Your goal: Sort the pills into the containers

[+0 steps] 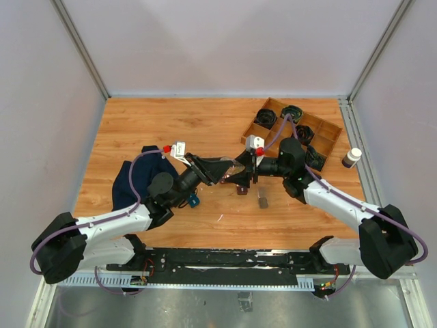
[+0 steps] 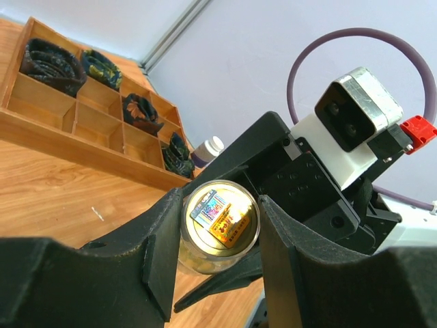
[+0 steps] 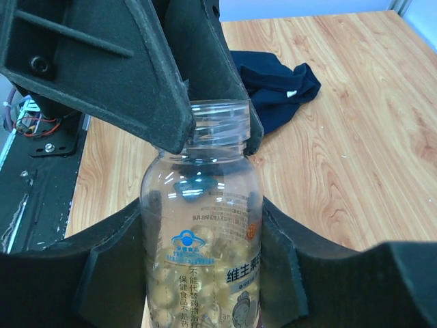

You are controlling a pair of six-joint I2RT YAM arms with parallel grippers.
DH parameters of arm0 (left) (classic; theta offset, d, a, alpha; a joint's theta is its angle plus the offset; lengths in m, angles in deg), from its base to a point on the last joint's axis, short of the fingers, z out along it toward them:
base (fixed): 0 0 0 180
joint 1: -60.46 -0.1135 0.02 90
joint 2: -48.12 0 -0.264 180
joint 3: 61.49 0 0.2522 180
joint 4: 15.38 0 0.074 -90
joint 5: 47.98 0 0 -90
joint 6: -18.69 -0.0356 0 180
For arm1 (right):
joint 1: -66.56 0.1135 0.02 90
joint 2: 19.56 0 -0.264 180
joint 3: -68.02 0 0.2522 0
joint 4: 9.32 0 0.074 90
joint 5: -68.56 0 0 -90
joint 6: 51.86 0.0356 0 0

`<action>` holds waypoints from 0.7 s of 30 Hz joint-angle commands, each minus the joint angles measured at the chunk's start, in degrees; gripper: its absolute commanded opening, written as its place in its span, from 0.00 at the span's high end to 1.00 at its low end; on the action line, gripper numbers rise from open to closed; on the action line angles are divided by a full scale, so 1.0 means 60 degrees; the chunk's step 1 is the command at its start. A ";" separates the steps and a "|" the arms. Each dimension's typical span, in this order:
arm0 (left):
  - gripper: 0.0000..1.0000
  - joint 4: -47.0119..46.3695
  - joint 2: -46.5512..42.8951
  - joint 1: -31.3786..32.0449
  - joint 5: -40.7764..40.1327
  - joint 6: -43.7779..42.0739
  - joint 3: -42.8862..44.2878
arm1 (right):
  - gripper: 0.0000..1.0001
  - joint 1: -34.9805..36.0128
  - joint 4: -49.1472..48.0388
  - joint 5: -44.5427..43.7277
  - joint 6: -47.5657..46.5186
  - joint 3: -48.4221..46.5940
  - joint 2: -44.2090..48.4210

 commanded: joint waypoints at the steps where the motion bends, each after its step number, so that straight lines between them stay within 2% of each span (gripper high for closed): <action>1: 1.00 -0.0475 -0.0029 0.0134 -0.0103 0.0019 0.0322 | 0.61 0.0152 0.0179 0.0190 -0.0241 -0.0377 0.0084; 3: 0.98 -0.0484 -0.0091 0.0134 -0.0089 0.0020 0.0281 | 0.74 0.0155 0.0432 0.0237 -0.0364 -0.0468 0.0093; 4: 0.92 -0.0478 -0.0125 0.0134 -0.0070 0.0012 0.0274 | 0.80 0.0147 0.0573 0.0245 -0.0418 -0.0533 0.0094; 8: 0.52 -0.0480 -0.0361 0.0127 0.0176 -0.0117 0.0210 | 0.98 0.0113 0.1410 0.0474 -0.0613 -0.0911 0.0125; 11: 0.32 -0.0493 -0.0823 0.0134 0.0422 -0.0530 0.0051 | 0.99 -0.0049 0.2179 0.1021 -0.0826 -0.1238 0.0170; 13: 0.22 -0.0504 -0.1257 0.0134 0.0633 -0.1009 -0.0133 | 0.99 -0.0221 0.2474 0.1649 -0.1063 -0.1346 0.0206; 17: 0.10 -0.0540 -0.2399 0.0134 0.1860 -0.2833 -0.0660 | 0.99 -0.0579 0.3793 0.2482 -0.1915 -0.1668 0.0345; 21: 0.01 0.0704 -0.3557 0.0134 0.2871 -0.4981 -0.0783 | 0.99 -0.0837 0.5376 0.3321 -0.3043 -0.2287 0.0373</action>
